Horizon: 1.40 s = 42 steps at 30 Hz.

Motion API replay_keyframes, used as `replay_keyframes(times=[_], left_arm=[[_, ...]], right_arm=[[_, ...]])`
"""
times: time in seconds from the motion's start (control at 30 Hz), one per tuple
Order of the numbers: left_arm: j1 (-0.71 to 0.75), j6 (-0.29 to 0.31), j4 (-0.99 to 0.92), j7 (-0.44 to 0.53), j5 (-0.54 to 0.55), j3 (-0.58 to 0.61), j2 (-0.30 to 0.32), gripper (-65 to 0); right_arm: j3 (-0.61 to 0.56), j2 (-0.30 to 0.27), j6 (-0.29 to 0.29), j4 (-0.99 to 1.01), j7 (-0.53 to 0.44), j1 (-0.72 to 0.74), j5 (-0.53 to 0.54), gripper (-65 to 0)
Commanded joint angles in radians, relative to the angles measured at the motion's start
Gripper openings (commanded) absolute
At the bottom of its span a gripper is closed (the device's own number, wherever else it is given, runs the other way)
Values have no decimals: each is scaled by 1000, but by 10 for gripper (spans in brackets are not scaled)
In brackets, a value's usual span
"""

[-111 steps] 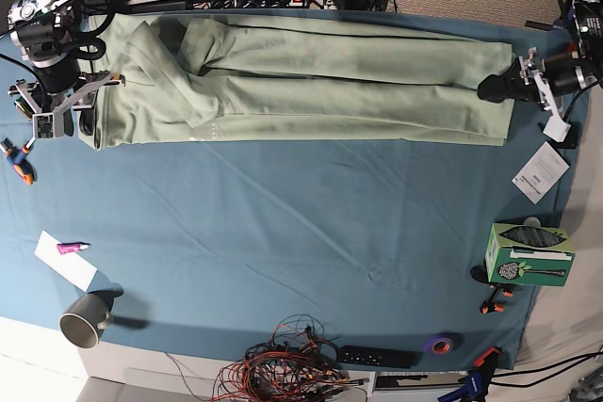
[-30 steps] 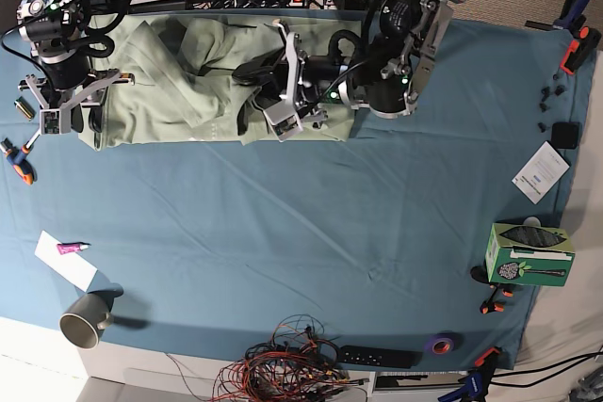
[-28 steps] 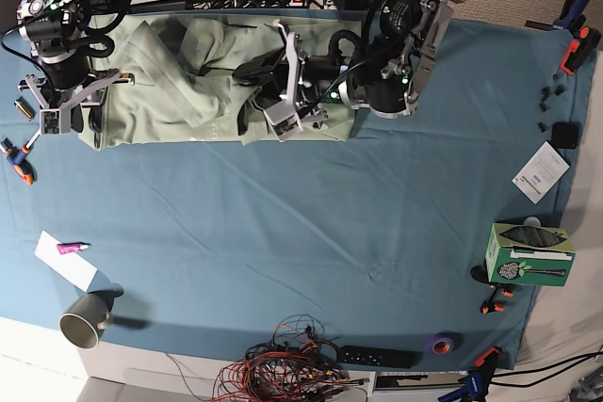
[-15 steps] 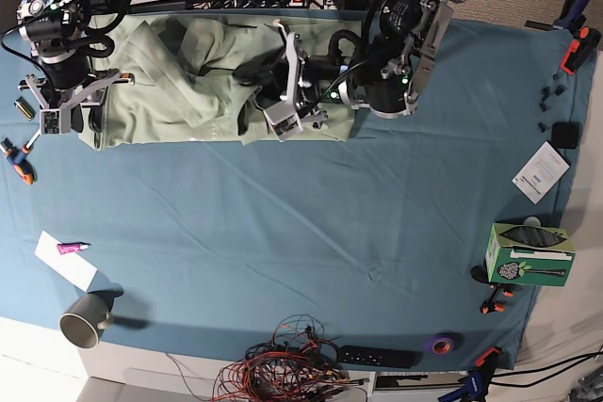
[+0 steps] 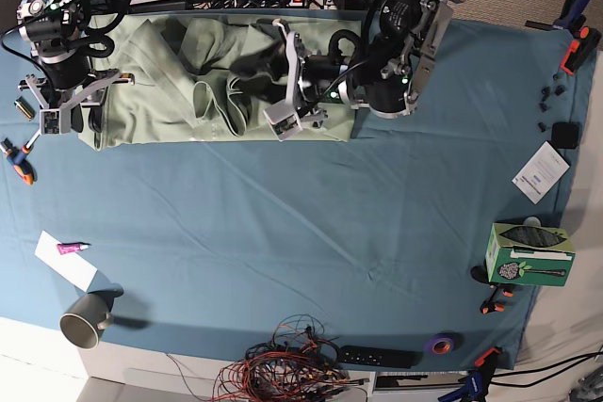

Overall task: Fold the T-shirt properly
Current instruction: 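Lift the strip end with the left gripper and fold it toward the right gripper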

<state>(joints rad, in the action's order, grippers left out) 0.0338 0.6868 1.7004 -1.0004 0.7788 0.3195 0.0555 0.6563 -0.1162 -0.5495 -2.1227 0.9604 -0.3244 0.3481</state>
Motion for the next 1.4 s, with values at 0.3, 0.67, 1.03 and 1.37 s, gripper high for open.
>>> replay_keyframes(times=[0.3, 0.67, 1.03, 1.37], left_arm=[[-11, -196, 14, 60, -124, -2, -8, -650], [0, -314, 14, 96, -257, -1, -8, -650], [58, -313, 14, 111, -244, -1, -9, -650], [58, -313, 14, 100, -233, 183, -19, -650]], right_arm=[[5, -11, 1, -16, -30, 3, 10, -453], [5, -11, 1, -16, -31, 3, 10, -453], [5, -11, 1, -16, -38, 6, 10, -453], [5, -11, 1, -16, -38, 6, 10, -453]])
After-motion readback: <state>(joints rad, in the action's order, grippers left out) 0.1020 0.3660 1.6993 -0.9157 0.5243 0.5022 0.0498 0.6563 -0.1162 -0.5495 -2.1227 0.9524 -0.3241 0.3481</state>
